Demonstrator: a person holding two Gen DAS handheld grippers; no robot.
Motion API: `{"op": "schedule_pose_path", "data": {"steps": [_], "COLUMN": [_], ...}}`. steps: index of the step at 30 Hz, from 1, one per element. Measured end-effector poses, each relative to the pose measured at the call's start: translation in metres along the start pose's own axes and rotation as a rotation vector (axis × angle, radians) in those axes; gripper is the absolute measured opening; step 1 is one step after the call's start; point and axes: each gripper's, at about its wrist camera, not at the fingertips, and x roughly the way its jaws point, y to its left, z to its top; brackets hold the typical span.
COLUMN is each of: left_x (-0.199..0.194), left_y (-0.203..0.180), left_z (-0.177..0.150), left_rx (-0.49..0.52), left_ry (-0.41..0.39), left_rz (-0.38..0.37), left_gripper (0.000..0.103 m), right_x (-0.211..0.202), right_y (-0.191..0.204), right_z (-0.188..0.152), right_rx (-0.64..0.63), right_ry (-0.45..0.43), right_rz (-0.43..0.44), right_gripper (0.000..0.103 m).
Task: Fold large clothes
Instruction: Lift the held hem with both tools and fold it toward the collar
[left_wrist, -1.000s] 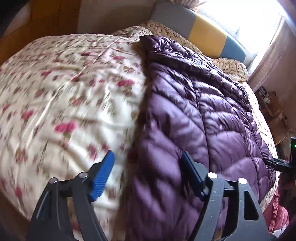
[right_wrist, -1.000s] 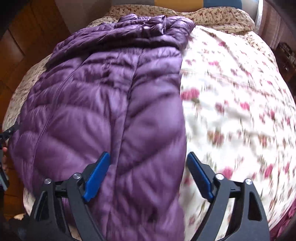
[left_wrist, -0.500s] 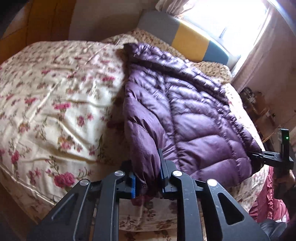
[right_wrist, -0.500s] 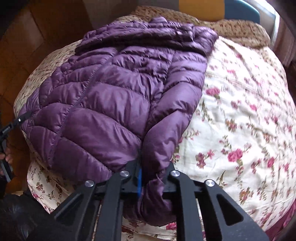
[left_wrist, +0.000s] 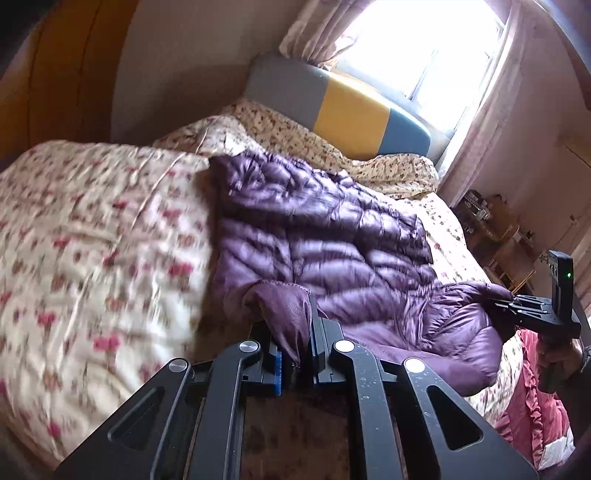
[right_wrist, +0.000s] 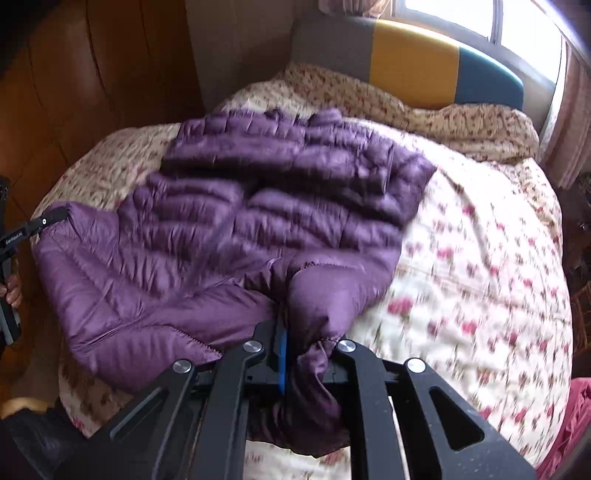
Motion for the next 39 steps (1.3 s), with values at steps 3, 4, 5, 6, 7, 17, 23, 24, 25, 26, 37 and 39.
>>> {"op": "schedule_pose_path", "data": {"steps": [3, 4, 5, 6, 7, 17, 23, 24, 25, 26, 37, 39], "left_x": [0.013, 0.019, 0.025, 0.032, 0.037, 0.116, 0.161, 0.168, 0.176, 0.185, 0.245, 0.242], "left_y": [0.000, 0.001, 0.001, 0.002, 0.004, 0.016, 0.029, 0.032, 0.035, 0.037, 0.072, 0.081], "left_z": [0.022, 0.034, 0.044, 0.056, 0.064, 0.152, 0.182, 0.187, 0.192, 0.196, 0.196, 0.198], "left_rx": [0.007, 0.010, 0.011, 0.010, 0.010, -0.017, -0.029, -0.033, -0.039, -0.042, -0.147, -0.191], "left_ry": [-0.008, -0.016, -0.021, -0.025, -0.029, -0.030, -0.005, 0.000, 0.008, 0.017, 0.117, 0.114], "left_rz": [0.003, 0.006, 0.008, 0.008, 0.010, 0.058, 0.101, 0.109, 0.116, 0.128, 0.146, 0.127], "left_gripper": [0.010, 0.010, 0.010, 0.010, 0.010, 0.008, 0.008, 0.008, 0.008, 0.008, 0.026, 0.047], "right_x": [0.007, 0.010, 0.014, 0.018, 0.023, 0.091, 0.134, 0.141, 0.150, 0.159, 0.216, 0.219], "right_y": [-0.005, -0.008, -0.011, -0.014, -0.018, -0.058, -0.083, -0.086, -0.090, -0.093, -0.111, -0.118], "right_z": [0.026, 0.036, 0.046, 0.054, 0.065, 0.149, 0.180, 0.184, 0.188, 0.190, 0.199, 0.201], "right_rx": [0.011, 0.013, 0.018, 0.022, 0.030, 0.096, 0.156, 0.168, 0.184, 0.197, 0.297, 0.342], "right_ry": [-0.032, -0.045, -0.056, -0.062, -0.070, -0.073, -0.042, -0.035, -0.023, -0.013, 0.067, 0.084], "right_rz": [-0.016, -0.023, -0.031, -0.035, -0.042, -0.115, -0.141, -0.144, -0.148, -0.151, -0.150, -0.116], "right_gripper": [0.008, 0.008, 0.008, 0.008, 0.008, 0.008, 0.008, 0.008, 0.008, 0.008, 0.027, 0.036]}}
